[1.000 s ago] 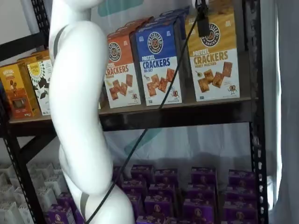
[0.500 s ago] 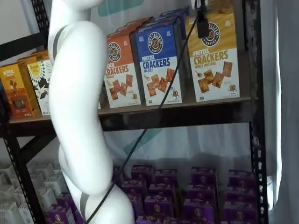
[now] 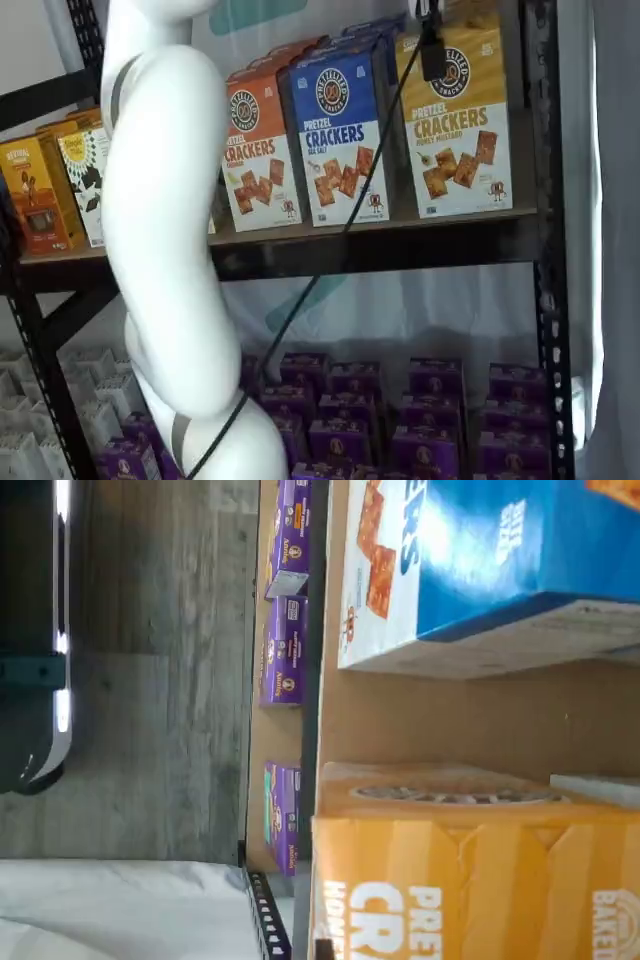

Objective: Retrieve the yellow and white box located on the top shelf, the sixth one from the left

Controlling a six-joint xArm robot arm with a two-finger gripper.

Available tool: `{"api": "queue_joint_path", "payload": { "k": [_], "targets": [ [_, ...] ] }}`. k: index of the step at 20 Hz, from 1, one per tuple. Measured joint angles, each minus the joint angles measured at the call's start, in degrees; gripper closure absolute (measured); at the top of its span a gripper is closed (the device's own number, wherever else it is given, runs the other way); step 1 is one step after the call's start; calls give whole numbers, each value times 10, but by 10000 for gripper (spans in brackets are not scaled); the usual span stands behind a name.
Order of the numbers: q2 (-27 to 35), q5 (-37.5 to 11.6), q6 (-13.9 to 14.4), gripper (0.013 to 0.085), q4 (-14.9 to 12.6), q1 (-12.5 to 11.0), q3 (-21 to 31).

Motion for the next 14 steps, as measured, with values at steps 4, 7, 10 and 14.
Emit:
{"api": "queue_joint_path", "payload": {
  "k": [4,7,10,14],
  "targets": [
    [-13,5,-7,450,0,-8,8],
    [-24,19,-13,450,3,-16,11],
    [-38,40,-20,450,3,-24,14],
    [-69,61,-33,450,7,-42,34]
  ]
}}
